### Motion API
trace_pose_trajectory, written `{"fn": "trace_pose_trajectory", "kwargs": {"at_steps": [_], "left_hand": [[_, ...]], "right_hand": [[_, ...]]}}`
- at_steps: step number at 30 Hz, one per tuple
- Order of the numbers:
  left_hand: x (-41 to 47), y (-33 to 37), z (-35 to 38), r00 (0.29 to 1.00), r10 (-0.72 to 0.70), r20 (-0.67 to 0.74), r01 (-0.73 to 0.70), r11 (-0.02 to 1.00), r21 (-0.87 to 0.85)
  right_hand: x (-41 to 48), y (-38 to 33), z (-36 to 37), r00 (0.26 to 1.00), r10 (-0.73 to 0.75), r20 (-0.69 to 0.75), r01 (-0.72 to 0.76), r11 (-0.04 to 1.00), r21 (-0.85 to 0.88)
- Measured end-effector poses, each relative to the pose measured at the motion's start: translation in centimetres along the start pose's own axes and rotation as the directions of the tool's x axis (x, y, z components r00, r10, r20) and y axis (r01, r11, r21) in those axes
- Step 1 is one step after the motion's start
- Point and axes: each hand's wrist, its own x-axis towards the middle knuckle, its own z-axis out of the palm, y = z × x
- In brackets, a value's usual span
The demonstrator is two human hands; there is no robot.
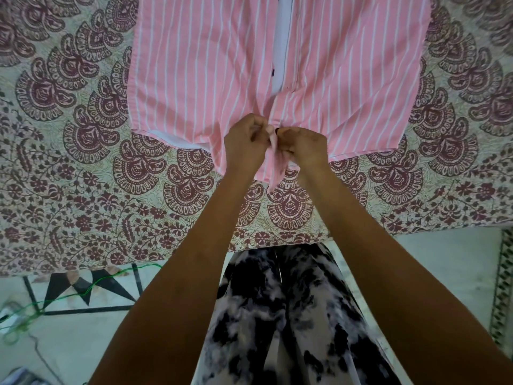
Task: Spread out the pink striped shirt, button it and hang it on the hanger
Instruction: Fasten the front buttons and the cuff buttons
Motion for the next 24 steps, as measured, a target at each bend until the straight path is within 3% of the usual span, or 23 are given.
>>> {"fn": "trace_pose_trajectory", "kwargs": {"at_steps": [3,6,9,12,14,19,22,24], "left_hand": [[0.2,0.4,-0.9,0.964,0.263,0.035,-0.263,0.928,0.263],[0.1,0.5,-0.8,0.927,0.373,0.049,-0.360,0.841,0.405],[0.4,0.4,-0.9,0.969,0.243,0.045,-0.238,0.868,0.435],[1.2,0.5,-1.8,0.991,0.102,0.085,-0.131,0.855,0.502],[1.6,0.6,-2.4,0.989,0.089,0.118,-0.136,0.858,0.495],[3.6,2.9,-2.4,0.986,0.162,0.037,-0.164,0.914,0.371],[5.1,5.0,-1.6,0.972,0.233,-0.016,-0.220,0.937,0.272],[6.0,5.9,-1.1,0.964,0.267,-0.001,-0.260,0.938,0.228]], "right_hand": [[0.2,-1.1,-0.7,0.974,0.082,0.213,-0.086,0.996,0.008],[0.4,-1.3,-0.7,0.969,0.050,0.244,-0.043,0.999,-0.034],[1.1,-0.6,-0.8,0.980,-0.050,0.191,0.084,0.982,-0.169],[1.5,0.1,-1.3,0.945,-0.260,0.197,0.326,0.770,-0.549],[1.2,0.2,-1.5,0.905,-0.391,0.167,0.407,0.680,-0.609],[0.9,-1.2,-0.8,0.760,-0.642,0.105,0.596,0.623,-0.506],[1.8,-2.6,0.0,0.707,-0.695,0.131,0.620,0.521,-0.587],[2.6,-3.3,0.6,0.729,-0.660,0.179,0.569,0.440,-0.695]]}}
